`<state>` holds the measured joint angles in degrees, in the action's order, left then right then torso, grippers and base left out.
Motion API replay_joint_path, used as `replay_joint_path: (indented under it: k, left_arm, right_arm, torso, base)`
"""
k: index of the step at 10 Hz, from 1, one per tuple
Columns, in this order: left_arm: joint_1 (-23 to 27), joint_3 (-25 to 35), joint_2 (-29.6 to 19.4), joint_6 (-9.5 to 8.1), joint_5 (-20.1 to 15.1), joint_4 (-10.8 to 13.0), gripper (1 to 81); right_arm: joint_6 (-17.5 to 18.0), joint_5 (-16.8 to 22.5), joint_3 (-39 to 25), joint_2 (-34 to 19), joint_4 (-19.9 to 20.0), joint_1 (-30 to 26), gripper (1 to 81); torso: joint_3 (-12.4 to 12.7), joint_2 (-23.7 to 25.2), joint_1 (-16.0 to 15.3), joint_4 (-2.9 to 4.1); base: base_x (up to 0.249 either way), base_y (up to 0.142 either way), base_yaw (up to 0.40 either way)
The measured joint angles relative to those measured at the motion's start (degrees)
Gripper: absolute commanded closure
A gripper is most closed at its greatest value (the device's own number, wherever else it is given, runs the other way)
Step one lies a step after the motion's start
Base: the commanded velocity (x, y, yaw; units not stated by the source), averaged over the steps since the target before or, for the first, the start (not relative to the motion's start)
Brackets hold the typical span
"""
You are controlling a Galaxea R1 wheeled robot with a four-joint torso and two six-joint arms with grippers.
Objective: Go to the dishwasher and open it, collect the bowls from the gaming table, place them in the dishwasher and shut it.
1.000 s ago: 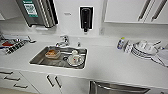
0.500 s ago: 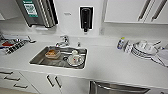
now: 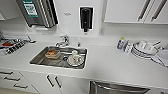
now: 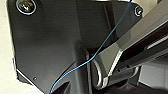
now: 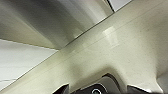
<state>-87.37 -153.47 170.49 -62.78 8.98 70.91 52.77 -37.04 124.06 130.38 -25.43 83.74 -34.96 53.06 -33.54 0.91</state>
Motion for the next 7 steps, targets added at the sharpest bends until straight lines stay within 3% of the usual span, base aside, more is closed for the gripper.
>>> replay_joint_path:
  k: [1, 4, 7]
  left_arm:
    - [0.0, 0.0, -0.02, 0.0, -0.01, 0.0, 1.0]
    - [0.0, -0.04, 0.13, 0.02, -0.04, -0.05, 1.0]
    - [0.0, -0.09, 0.66, 0.05, -0.04, -0.02, 1.0]
  right_arm:
    - [-0.16, -1.79, 5.88, 4.16, -1.88, -0.24, 1.0]
    - [0.48, 4.24, 22.44, 21.69, -8.77, 4.38, 1.0]
    - [0.45, 8.12, 31.84, 31.06, -15.99, 9.29, 1.0]
  torso:
    - [0.02, 0.0, 0.0, 0.0]
    - [0.04, 0.0, 0.0, 0.0]
    - [0.06, 0.02, 0.0, 0.0]
  base:
    - [0.0, 0.0, 0.0]
    - [0.0, 0.0, 0.0]
    - [0.0, 0.0, 0.0]
